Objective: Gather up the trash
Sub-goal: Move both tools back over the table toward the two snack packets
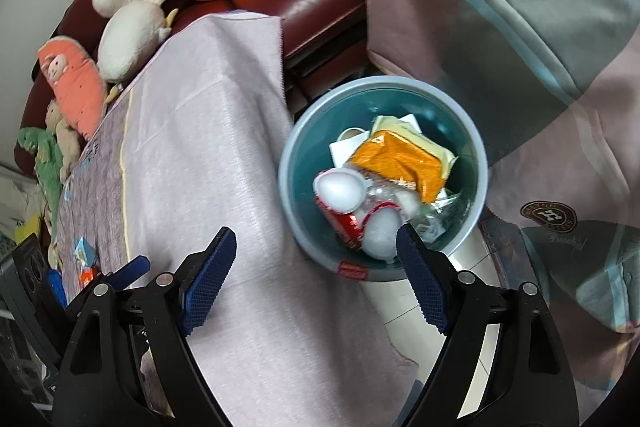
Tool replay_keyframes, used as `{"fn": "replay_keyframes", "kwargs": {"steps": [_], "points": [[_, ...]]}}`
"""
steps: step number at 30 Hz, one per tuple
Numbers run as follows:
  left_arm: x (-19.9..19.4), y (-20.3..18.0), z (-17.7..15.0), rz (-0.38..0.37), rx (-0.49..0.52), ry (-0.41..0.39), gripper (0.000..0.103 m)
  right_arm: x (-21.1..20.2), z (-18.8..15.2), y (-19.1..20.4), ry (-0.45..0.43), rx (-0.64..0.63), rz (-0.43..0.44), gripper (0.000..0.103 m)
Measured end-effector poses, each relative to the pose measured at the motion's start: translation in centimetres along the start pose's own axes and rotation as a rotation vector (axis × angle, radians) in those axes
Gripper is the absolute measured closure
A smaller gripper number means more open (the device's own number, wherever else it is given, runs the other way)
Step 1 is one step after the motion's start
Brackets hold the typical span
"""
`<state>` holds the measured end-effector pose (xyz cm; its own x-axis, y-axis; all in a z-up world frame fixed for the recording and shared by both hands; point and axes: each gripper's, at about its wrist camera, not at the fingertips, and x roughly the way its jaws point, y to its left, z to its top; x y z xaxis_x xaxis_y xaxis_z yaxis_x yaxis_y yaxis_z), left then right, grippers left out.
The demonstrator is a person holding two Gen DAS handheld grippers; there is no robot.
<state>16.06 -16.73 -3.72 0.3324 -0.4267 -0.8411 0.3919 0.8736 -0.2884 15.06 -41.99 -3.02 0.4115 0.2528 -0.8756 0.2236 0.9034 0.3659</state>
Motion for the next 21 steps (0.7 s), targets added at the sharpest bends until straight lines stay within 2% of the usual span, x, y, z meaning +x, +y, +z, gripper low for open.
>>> {"fn": "replay_keyframes", "kwargs": {"steps": [8, 10, 17, 21], "points": [[-3.3, 3.3, -1.7, 0.016, -0.063, -0.053, 0.010, -0.6, -1.5, 4.8, 0.003, -0.075, 0.005, 0.024], [-4.2, 4.5, -2.3, 0.026, -0.084, -0.065, 0.010, -0.4, -1.9, 6.1, 0.009, -0.092, 0.008, 0.021], [-7.5, 9.8, -4.8, 0.071, -0.174, -0.106, 0.010, 0.7, -3.8, 12.2, 0.048, -0.192, 0.027, 0.020], [-9.9, 13.6, -6.4, 0.127, -0.224, -0.136, 0.010, 1.6, -4.9, 16.0, 0.074, -0.253, 0.038, 0.020]]}}
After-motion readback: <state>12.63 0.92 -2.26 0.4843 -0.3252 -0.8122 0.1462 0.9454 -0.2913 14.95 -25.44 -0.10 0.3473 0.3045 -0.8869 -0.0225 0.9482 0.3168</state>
